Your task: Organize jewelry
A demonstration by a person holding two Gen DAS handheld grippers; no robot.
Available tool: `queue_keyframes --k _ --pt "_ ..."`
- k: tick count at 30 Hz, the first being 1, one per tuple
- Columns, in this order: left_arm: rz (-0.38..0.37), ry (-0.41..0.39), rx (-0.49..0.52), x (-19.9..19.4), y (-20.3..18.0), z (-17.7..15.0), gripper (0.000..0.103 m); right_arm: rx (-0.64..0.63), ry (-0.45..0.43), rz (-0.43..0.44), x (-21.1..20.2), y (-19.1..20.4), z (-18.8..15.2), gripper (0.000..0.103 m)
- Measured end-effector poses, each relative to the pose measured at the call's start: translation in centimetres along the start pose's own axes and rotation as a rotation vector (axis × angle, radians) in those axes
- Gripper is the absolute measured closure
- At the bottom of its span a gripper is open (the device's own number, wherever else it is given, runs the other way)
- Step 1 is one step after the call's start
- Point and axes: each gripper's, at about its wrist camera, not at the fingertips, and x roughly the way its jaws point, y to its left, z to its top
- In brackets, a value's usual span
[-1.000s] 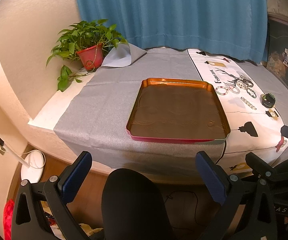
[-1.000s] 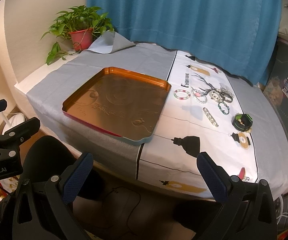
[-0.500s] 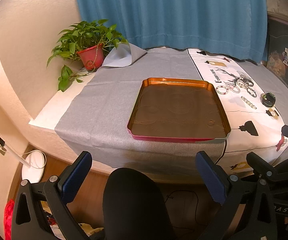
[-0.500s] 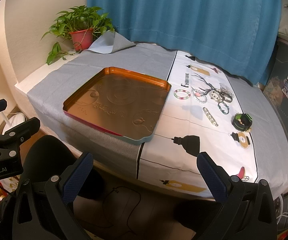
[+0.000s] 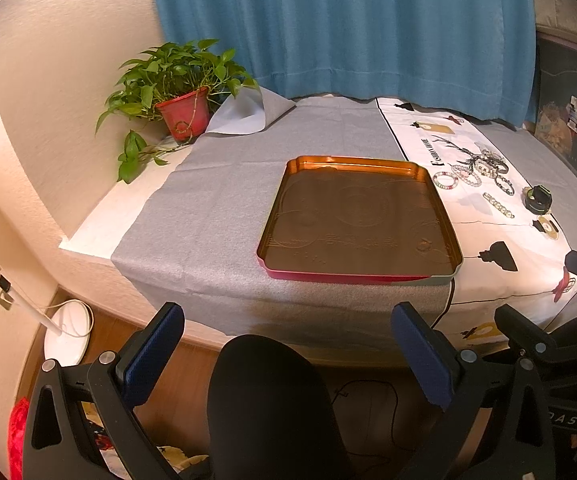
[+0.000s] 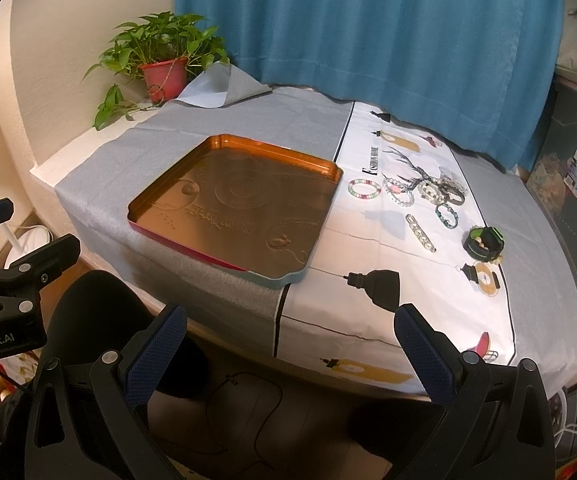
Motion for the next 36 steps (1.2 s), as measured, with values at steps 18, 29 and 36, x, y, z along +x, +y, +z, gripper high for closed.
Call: queue_keyframes --k 18,29,36 --pt "0.0 0.006 0.004 -0.2 0.2 -0.5 0.0 0.002 0.002 0.005 0.3 -0.4 -0.1 0.0" --pt "-0.006 0.037 0.06 0.6 -2.0 0.4 0.0 0.072 0.021 0.015 1.0 -2.2 -1.6 0.0" --pt "-0.033 0.059 0.145 1.7 -6.3 2.1 0.0 0.203 0.022 -0.049 2.3 -9.1 -2.6 0.0"
